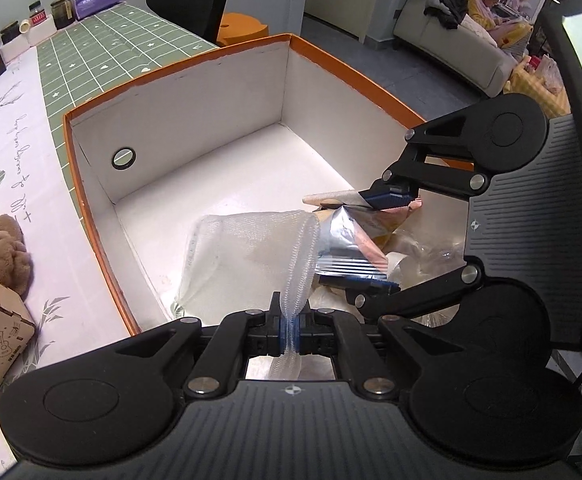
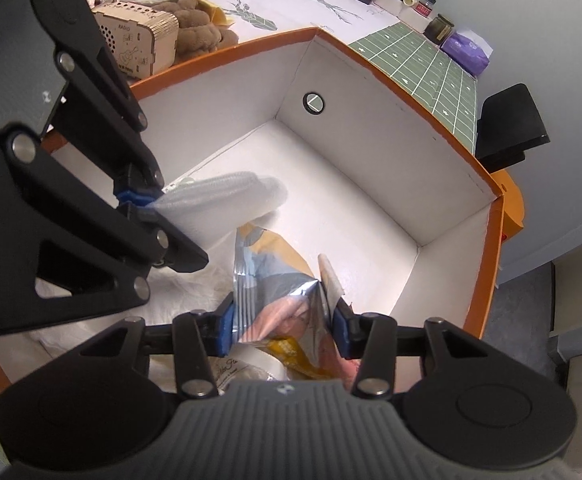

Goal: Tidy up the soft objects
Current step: 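Lift both items over the orange box and open both tools inside, then withdraw both tools from the box toward the pink crocheted pouch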

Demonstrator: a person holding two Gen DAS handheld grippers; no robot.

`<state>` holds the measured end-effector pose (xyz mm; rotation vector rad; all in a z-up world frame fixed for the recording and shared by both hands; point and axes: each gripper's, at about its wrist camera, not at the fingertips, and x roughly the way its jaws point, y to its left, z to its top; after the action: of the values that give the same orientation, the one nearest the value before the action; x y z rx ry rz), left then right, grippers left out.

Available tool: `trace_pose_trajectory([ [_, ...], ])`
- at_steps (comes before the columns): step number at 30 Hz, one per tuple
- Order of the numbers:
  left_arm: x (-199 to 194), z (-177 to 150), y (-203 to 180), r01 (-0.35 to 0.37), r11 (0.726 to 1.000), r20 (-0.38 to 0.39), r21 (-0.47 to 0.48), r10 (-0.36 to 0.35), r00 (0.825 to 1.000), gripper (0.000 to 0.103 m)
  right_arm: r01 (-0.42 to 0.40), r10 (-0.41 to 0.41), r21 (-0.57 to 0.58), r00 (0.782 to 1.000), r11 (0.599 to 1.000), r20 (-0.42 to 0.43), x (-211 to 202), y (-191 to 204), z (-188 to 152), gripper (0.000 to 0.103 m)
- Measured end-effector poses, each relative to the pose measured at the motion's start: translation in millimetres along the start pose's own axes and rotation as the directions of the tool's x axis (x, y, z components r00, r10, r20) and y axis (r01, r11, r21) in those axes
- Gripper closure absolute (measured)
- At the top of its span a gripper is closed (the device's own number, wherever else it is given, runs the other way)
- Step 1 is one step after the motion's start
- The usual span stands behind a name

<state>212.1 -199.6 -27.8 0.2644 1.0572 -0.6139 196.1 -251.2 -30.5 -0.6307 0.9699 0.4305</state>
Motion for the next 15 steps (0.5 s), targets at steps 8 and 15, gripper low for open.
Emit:
trace_pose_trajectory([
  [8,-13.2,1.6,-3.0,0.004,1.0,0.03,0.006,-0.004,1.0,0.068,0.041,-0.042,-0.03,0.999,0.999,-0.028,-15.3,-0.1,2.3,0.035],
  [15,-47.2,-11.7,0.1,0.009,1.0,0.117,-0.003,-0.009,0.993,0.049,0.098,-0.099,-0.024,0.994,0.995,-0.052,-35.3,-1.6,-0.3,0.024],
])
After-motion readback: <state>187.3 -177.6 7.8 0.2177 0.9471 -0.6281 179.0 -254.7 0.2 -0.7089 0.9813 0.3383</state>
